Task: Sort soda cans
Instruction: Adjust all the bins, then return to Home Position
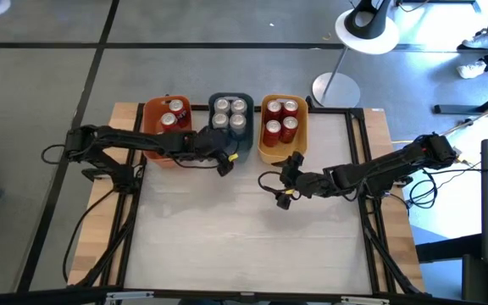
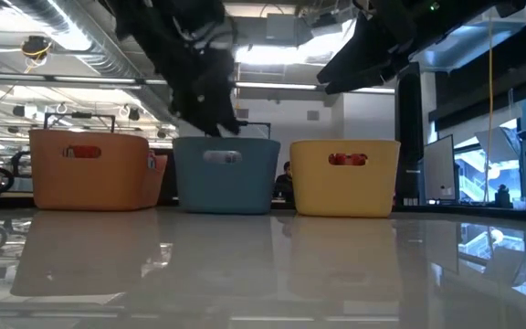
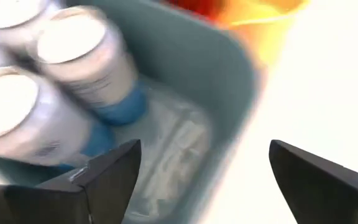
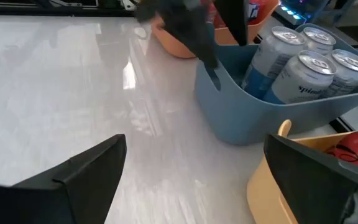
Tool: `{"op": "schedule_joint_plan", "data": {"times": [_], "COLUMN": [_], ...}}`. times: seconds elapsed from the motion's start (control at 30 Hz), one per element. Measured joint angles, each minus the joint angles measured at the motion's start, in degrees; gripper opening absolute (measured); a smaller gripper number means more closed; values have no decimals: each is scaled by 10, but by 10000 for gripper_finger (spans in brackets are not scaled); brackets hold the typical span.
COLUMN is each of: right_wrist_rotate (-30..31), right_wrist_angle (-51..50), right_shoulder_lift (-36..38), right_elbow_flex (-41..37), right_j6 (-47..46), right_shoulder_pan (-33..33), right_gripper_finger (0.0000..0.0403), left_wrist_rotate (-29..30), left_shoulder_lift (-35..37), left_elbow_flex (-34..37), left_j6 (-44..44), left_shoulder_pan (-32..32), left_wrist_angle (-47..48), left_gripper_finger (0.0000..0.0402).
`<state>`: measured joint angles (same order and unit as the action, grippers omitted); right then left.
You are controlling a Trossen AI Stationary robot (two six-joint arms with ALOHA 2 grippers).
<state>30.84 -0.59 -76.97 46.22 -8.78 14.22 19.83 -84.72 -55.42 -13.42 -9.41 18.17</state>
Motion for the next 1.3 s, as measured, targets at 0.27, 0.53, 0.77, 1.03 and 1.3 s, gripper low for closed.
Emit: {"op": "schedule_joint_plan", "data": {"times": [0.27,0.53,0.77,1.03,1.3], "right_wrist_rotate": [-16,-183,-214,-244,-239], "right_wrist_angle": [3,-26,-126,-162,-137], "right_shoulder_lift": [22,132,224,335,484], "right_elbow_flex": [0,0,0,-59,-146], "right_j6": [1,0,2,-5,-13], "right_shoulder_pan": [0,-95,-166,-165,-165], "right_gripper_finger": [381,349,226,61,16], "left_wrist_rotate": [-36,-42,-44,-44,-29], "left_shoulder_lift": [71,148,211,338,477], "left_elbow_flex": [-35,-34,1,127,222], "left_j6": [19,45,49,46,50], "left_shoulder_pan": [54,66,80,119,128], "left_wrist_angle": [72,119,114,43,-15], "left_gripper_finger": [343,295,158,24,18]}}
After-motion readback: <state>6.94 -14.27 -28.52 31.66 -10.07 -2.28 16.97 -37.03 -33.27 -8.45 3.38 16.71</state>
